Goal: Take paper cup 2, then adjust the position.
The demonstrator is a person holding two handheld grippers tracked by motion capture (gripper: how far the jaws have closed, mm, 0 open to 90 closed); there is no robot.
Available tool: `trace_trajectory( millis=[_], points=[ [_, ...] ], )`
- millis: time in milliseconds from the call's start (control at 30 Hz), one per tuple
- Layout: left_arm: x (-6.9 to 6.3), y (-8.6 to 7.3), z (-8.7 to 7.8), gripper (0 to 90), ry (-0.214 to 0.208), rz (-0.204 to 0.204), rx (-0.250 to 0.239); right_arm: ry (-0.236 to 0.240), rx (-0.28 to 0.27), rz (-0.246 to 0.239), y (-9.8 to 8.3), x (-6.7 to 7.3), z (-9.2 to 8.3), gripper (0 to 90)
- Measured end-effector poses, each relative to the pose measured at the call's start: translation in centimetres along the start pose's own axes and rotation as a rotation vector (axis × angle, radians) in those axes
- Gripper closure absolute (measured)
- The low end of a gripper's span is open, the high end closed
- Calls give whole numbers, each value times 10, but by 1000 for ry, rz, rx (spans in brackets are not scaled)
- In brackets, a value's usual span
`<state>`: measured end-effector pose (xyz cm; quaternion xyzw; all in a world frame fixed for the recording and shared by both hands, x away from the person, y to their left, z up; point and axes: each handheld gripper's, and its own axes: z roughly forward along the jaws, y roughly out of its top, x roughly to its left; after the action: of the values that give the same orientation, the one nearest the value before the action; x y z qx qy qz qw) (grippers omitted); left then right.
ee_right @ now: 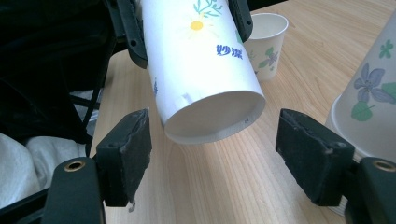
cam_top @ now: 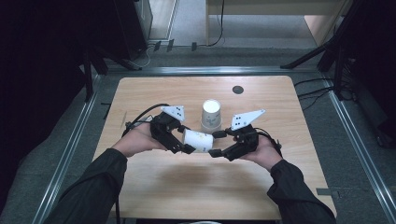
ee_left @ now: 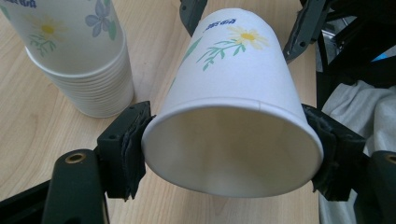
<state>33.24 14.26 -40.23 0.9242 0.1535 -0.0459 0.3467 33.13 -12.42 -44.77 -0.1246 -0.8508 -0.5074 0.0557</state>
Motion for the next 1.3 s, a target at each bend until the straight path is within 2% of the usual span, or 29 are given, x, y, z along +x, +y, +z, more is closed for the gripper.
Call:
trace_trajectory(
  millis=[433, 700, 867, 1067, 1300],
  points=[
    [2, 8, 2, 251, -6, 6, 65, -8, 18, -7, 2, -1, 6, 266],
    [-1, 13, 6, 251, 3, 26, 107, -5, 40, -16, 4, 1, 14, 265],
    [-2, 16, 9, 251, 7, 49, 151, -3, 53, -30, 4, 2, 18, 265],
    [-2, 19, 11, 251, 3, 47, 157, 3, 59, -37, 6, 3, 22, 267],
    [-2, 19, 13, 250, -3, 38, 174, 15, 70, -53, 6, 4, 24, 329]
  ],
)
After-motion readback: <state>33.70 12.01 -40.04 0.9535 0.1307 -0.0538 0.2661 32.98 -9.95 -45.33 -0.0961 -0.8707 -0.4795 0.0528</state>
